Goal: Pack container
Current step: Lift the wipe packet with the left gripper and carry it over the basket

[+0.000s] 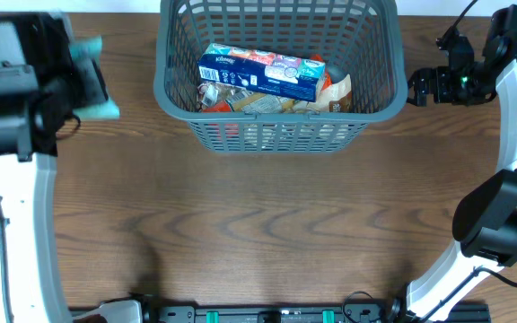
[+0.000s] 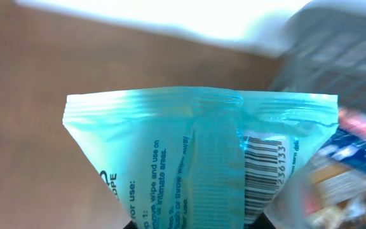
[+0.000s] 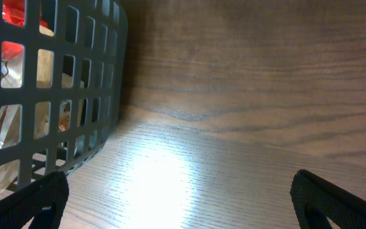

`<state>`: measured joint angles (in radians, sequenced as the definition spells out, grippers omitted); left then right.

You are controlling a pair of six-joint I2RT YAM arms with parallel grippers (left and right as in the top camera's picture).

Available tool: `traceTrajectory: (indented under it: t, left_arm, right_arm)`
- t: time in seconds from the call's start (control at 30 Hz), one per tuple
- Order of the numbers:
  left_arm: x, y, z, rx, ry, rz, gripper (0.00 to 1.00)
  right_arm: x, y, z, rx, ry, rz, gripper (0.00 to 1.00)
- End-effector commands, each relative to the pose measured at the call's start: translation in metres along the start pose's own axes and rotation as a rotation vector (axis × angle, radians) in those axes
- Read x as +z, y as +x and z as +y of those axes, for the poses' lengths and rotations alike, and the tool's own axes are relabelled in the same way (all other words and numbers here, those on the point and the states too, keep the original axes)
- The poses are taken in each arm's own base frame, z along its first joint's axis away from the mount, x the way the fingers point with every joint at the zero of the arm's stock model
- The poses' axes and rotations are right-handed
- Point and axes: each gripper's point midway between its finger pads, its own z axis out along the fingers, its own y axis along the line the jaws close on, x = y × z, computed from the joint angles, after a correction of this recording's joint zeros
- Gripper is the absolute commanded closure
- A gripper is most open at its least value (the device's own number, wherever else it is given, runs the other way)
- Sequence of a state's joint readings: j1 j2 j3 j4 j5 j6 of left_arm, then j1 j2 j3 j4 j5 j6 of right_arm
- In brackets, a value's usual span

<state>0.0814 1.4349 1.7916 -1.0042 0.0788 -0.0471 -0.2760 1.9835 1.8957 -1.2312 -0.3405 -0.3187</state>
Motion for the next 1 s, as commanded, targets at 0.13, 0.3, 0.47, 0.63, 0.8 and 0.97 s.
traceTrajectory:
  t: [0.13, 0.3, 0.47, 0.63, 0.8, 0.97]
  left_arm:
    - [-0.043, -0.06, -0.105, 0.361, 0.209, -0.248, 0.94]
    - [-0.03, -0.065, -0.182, 0.617, 0.327, -0.351, 0.94]
    - [0.006, -0.046, -0.259, 0.94, 0.441, -0.418, 0.94]
    - [0.056, -0.006, -0.308, 1.277, 0.493, -0.422, 0.94]
    - [0.102, 0.036, -0.331, 1.401, 0.54, -0.339, 0.94]
    - [0.13, 0.059, -0.335, 1.421, 0.561, -0.267, 0.94]
  right_arm:
    - [0.0, 0.0, 0.002, -0.013, -0.007, -0.003, 0.01]
    - [0.0, 0.0, 0.003, -0.012, -0.009, 0.001, 0.01]
    - [0.0, 0.0, 0.003, -0.012, -0.009, 0.001, 0.01]
    - [0.0, 0.001, 0.003, -0.012, -0.009, 0.001, 0.01]
    - [0.0, 0.001, 0.003, -0.011, -0.01, 0.005, 0.01]
    - [0.0, 0.002, 0.003, -0.01, -0.011, 0.008, 0.01]
